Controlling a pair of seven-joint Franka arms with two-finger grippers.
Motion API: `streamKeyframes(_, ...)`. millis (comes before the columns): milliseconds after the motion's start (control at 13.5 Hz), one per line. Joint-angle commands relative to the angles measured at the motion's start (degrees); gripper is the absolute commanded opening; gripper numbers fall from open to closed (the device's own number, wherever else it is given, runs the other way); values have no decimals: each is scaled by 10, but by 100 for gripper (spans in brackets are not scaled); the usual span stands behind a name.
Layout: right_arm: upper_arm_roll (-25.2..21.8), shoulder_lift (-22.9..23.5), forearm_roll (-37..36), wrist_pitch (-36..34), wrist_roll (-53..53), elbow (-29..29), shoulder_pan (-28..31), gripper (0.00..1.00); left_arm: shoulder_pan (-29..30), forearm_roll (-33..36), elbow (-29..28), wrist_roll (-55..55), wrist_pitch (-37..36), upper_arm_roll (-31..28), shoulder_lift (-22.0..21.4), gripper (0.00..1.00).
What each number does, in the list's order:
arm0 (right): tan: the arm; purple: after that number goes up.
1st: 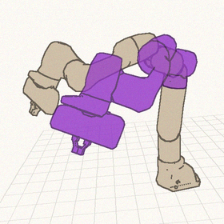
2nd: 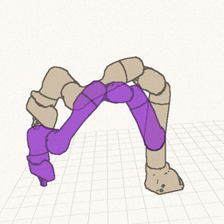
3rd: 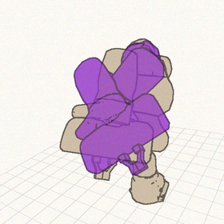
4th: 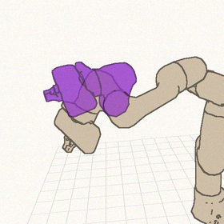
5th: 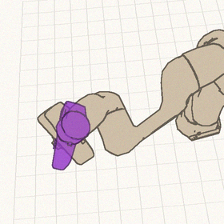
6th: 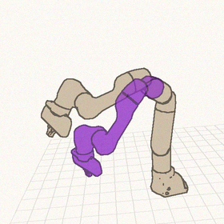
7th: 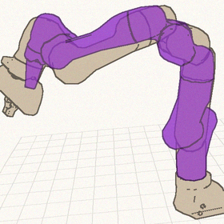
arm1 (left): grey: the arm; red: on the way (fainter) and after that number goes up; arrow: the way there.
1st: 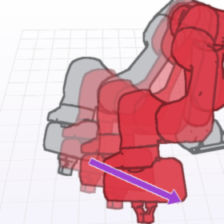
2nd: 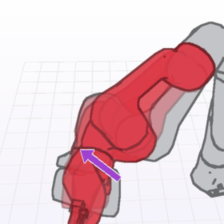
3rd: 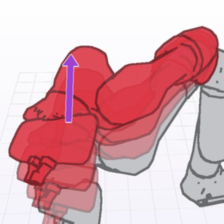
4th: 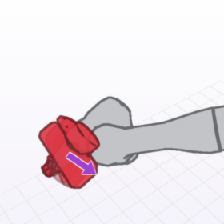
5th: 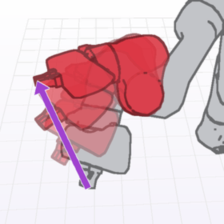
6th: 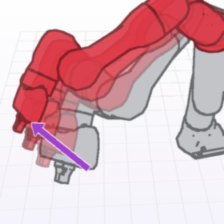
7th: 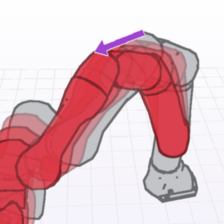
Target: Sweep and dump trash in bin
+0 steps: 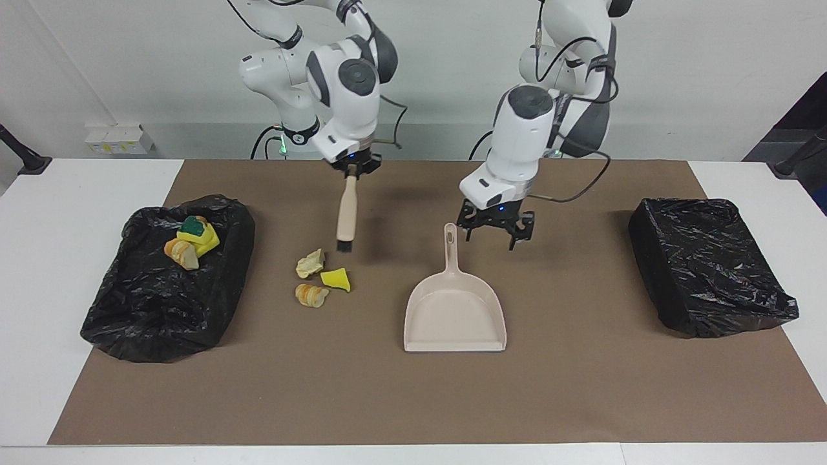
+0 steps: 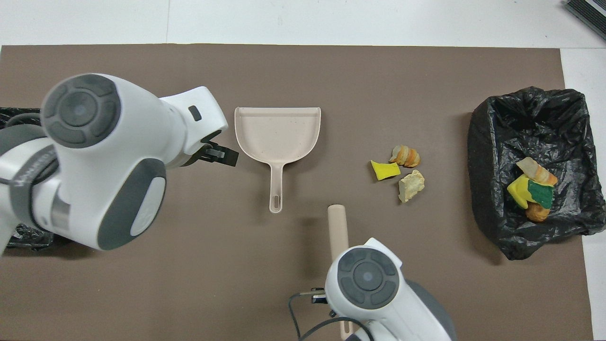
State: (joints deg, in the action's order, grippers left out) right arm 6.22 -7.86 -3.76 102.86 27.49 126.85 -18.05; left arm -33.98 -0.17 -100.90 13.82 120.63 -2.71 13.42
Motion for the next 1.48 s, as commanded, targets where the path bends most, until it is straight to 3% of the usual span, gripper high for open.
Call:
streamKeyframes(0, 9, 28, -62, 15, -72, -20, 65, 0, -30, 12, -21, 34, 42, -11, 19, 100)
streamKeyframes(222, 8, 59, -107, 37, -159, -36, 125, 0, -50, 13, -55, 60, 100, -11, 27, 100)
streamKeyframes(370, 8, 95, -147, 38, -189, -53, 139, 0, -53, 13, -61, 63, 113, -11, 33, 100)
streamKeyframes(444, 7, 112, -149, 38, -206, -61, 143, 0, -69, 14, -56, 76, 116, -11, 56, 100)
streamKeyframes(591, 7, 121, -150, 43, -230, -63, 150, 0, -69, 21, -55, 105, 129, -12, 64, 95)
streamKeyframes(961, 11, 134, -96, 52, -234, -58, 135, 0, -67, 35, -48, 106, 125, -26, 68, 30)
streamKeyframes(1109, 11, 141, -40, 86, -230, -53, 123, 0, -66, 88, -48, 106, 124, -30, 65, 24)
streamKeyframes(1405, 10, 149, 24, 87, -172, -84, 85, 0, -65, 117, -52, 98, 123, -30, 63, 10)
